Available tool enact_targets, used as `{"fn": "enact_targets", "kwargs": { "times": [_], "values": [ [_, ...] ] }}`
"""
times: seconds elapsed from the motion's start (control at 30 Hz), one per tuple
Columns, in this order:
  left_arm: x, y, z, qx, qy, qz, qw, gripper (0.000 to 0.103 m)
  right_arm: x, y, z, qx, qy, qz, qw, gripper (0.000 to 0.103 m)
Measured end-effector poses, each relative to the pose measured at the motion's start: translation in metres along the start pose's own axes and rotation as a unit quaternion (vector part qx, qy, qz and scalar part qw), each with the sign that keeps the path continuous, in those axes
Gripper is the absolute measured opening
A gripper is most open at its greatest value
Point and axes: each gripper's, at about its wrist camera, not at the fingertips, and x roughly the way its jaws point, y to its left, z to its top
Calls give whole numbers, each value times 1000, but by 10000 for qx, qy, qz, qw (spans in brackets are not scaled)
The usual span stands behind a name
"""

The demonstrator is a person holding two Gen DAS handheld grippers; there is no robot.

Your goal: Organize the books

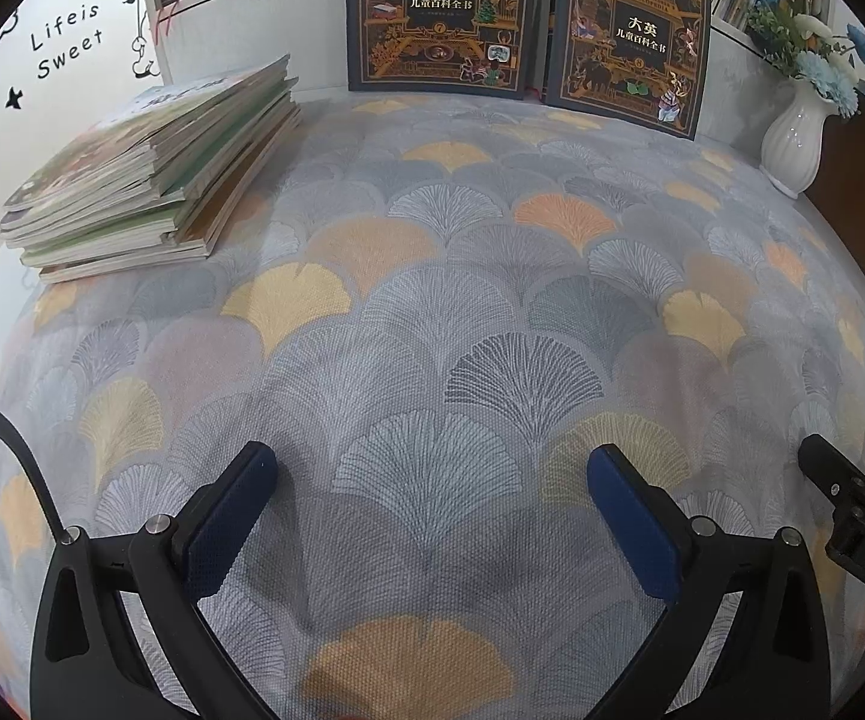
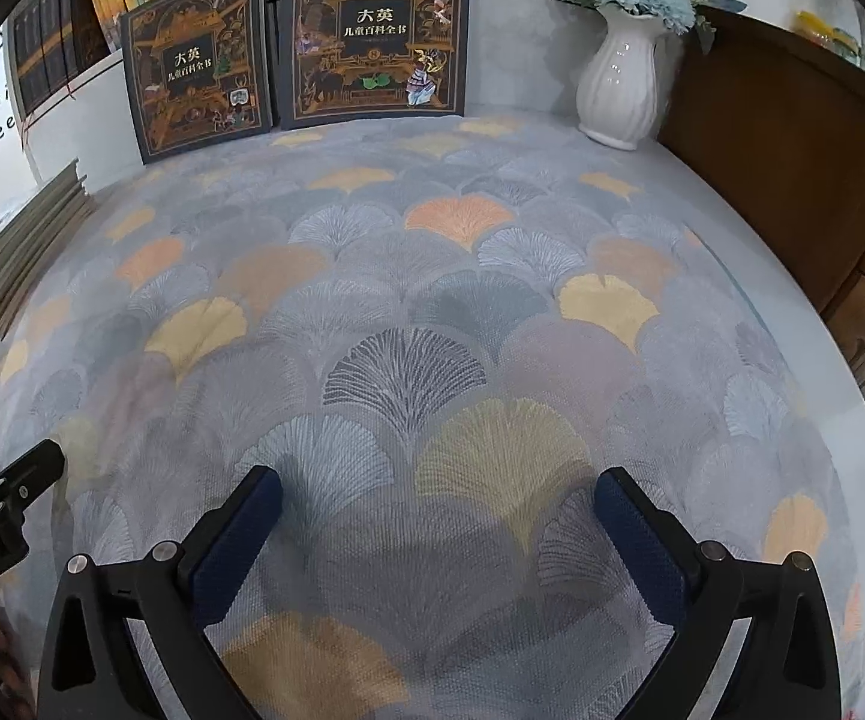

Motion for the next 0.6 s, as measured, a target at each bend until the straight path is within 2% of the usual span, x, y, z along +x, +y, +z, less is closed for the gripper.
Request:
{"fn": "enact_targets", "kwargs": {
  "times": [0.6],
  "values": [
    [2,2,2,-16,-2,-7,10000,103,0,-1,0,-3,-5,-3,10000,103]
  ]
}}
